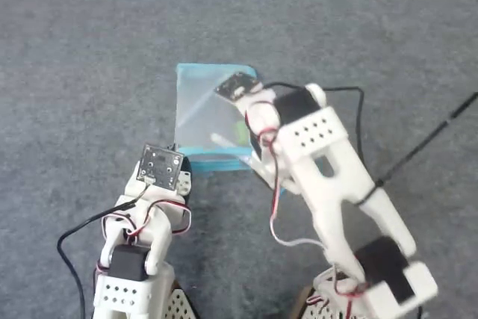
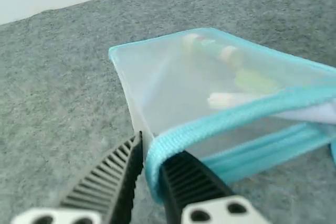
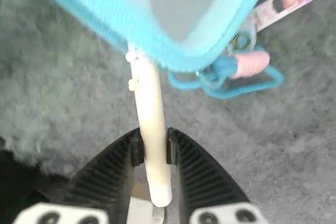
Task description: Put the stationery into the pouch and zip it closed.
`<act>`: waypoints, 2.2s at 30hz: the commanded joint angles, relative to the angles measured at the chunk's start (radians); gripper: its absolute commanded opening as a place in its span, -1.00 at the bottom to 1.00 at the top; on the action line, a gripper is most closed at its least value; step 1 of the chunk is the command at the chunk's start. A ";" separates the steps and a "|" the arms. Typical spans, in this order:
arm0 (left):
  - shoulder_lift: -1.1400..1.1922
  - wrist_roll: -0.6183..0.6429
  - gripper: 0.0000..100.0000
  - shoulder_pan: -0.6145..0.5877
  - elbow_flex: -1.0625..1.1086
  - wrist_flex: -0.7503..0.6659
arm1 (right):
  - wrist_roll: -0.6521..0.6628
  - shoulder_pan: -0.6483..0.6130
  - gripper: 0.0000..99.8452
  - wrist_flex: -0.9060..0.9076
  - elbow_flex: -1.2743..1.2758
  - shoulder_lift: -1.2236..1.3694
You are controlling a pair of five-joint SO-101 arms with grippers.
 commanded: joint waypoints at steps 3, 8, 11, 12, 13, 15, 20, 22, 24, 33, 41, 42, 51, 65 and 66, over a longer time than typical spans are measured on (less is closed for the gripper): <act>-0.009 0.009 -0.98 0.058 -0.007 -0.040 | -0.074 0.022 -0.99 -0.005 -0.199 0.134; -0.009 0.009 -0.98 0.074 -0.007 -0.041 | -0.092 -0.002 -0.98 0.024 -0.341 0.179; -0.009 0.009 -0.98 0.074 -0.007 -0.043 | -0.072 -0.053 -0.95 0.058 -0.399 0.185; -0.009 0.009 -0.98 0.074 -0.007 -0.043 | -0.058 -0.070 -0.91 0.056 -0.399 0.185; -0.009 0.009 -0.98 0.074 -0.007 -0.043 | -0.049 -0.088 -0.85 0.056 -0.400 0.185; -0.009 0.009 -0.98 0.072 -0.007 -0.041 | -0.041 -0.117 -0.72 0.056 -0.400 0.185; -0.009 0.009 -0.98 0.071 -0.007 -0.040 | 0.026 -0.173 -0.59 0.059 -0.411 0.170; -0.009 0.009 -0.98 0.071 -0.007 -0.040 | 0.026 -0.174 -0.59 0.059 -0.419 0.147; -0.009 0.009 -0.98 0.071 -0.007 -0.040 | 0.026 -0.163 -0.59 0.056 -0.420 0.105; -0.008 0.009 -0.98 0.069 -0.007 -0.038 | 0.026 0.058 -0.59 0.071 -0.341 -0.091; -0.009 0.009 -0.98 -0.066 -0.007 -0.054 | 0.034 0.266 -0.59 -0.097 0.071 -0.107; -0.009 0.009 -0.98 -0.084 -0.007 -0.061 | 0.035 0.283 -0.59 -0.156 0.124 -0.105; -0.009 0.011 -0.98 -0.209 -0.007 -0.107 | 0.048 0.286 -0.59 -0.401 0.385 -0.104; -0.009 0.012 -0.98 -0.216 -0.007 -0.101 | -0.152 0.220 -0.59 -0.443 0.084 0.022; -0.009 0.012 -0.98 -0.216 -0.007 -0.101 | -0.170 0.219 -0.59 -0.447 0.054 0.056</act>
